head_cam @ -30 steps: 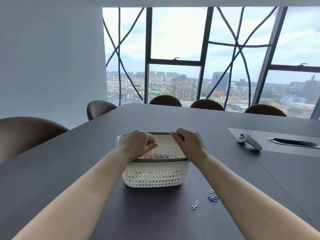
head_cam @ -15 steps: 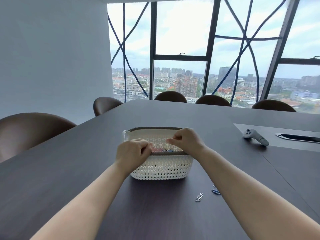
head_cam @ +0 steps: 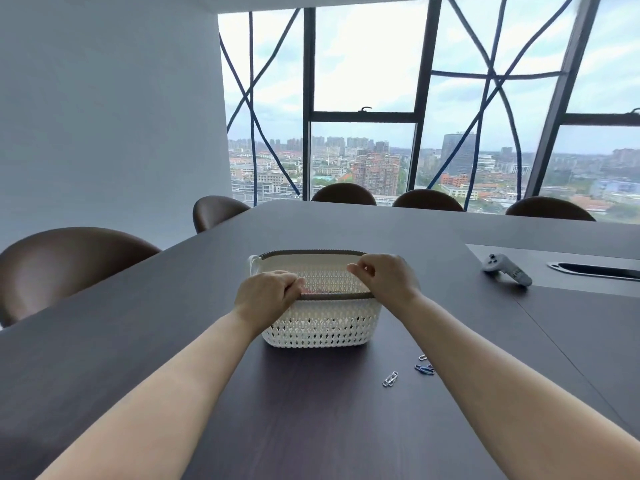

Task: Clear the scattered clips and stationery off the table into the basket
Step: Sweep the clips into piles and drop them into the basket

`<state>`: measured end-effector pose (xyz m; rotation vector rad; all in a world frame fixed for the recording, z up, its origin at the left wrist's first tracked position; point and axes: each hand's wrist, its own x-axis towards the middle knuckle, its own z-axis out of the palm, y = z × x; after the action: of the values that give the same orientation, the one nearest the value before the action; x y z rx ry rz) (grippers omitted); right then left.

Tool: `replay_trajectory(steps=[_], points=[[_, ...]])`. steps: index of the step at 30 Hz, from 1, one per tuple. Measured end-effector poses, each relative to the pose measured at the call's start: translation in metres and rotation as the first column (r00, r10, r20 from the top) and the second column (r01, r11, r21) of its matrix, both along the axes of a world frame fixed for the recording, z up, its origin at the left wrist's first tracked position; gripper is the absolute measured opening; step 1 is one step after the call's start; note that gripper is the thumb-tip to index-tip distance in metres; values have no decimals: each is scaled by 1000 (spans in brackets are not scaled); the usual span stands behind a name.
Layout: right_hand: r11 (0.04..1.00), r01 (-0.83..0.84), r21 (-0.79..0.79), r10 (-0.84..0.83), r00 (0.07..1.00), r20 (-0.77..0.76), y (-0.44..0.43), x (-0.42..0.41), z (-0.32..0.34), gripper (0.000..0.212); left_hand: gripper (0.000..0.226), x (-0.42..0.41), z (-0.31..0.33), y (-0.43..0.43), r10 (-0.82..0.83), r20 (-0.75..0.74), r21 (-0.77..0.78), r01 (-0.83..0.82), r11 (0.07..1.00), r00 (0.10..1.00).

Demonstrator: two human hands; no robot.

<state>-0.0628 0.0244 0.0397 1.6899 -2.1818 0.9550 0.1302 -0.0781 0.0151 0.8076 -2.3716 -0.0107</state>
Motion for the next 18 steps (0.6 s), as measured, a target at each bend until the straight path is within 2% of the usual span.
replay_trajectory(steps=[2,4,7,9,11,13,15,16,18], points=[[999,-12,-50,12,1000,5,13,-5,1,34,41,1,1,6,-12,-17,-33,11,999,1000],[995,1,-100,-2,1000,-11,32,-13,1,33,36,-4,-5,16,-53,-89,-211,33,977,995],[991,77,-108,-78,997,-1,68,-34,-16,27,19,-26,-18,47,-174,-95,-461,112,880,980],[991,111,-67,-109,993,44,93,-51,-38,17,22,-46,-31,69,-277,-27,-539,219,813,961],[991,132,39,-135,987,89,118,-69,-61,15,25,-66,-43,87,-312,105,-460,324,826,944],[964,154,215,-179,978,103,141,-88,-81,25,37,-81,-57,98,-337,261,-183,389,903,905],[910,177,375,-230,968,100,160,-103,-95,40,56,-90,-70,105,-382,411,202,325,924,828],[881,181,437,-253,961,113,168,-107,-100,48,63,-94,-76,107,-389,477,292,275,916,788],[817,177,550,-284,952,116,177,-110,-108,59,69,-101,-82,108,-381,561,344,212,915,735]])
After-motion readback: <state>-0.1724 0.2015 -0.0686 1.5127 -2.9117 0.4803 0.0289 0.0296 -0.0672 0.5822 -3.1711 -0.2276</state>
